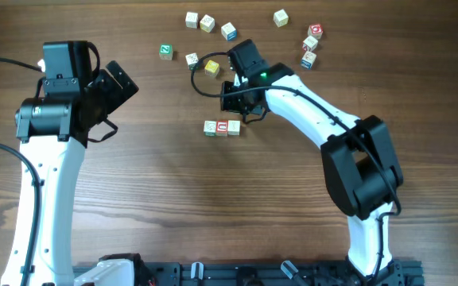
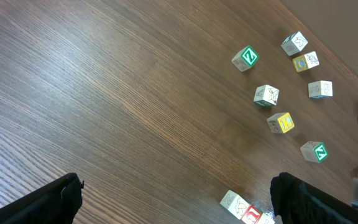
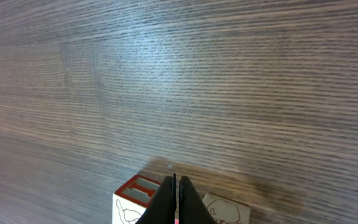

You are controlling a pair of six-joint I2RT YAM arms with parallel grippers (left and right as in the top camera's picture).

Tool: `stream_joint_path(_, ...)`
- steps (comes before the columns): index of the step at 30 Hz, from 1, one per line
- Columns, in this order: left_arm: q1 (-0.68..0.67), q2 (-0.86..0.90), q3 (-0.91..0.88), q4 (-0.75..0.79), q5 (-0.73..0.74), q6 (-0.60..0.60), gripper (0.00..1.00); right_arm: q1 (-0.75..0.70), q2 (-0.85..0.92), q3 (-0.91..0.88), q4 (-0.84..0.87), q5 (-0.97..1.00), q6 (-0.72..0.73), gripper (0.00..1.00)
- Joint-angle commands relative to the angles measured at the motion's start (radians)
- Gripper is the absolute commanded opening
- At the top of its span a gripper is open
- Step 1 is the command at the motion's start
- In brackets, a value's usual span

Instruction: Form a horizontal line

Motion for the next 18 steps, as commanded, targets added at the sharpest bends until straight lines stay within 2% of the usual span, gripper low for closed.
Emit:
stream_joint_path(1, 0.002, 0.006, 0.008, -0.001, 0.012, -0.010, 1.00, -0.004, 0.022, -0.014, 0.001, 0.085, 0.007, 0.05)
stream_joint_path(12, 0.002, 0.006, 0.008, -0.005, 0.012, -0.010, 1.00, 0.006, 0.039, -0.015, 0.002, 0.119, 0.029, 0.05)
stream_joint_path(18, 0.002, 0.006, 0.008, -0.020, 0.011, -0.010, 1.00, 0.007, 0.092, -0.015, 0.050, 0.140, -0.022, 0.05)
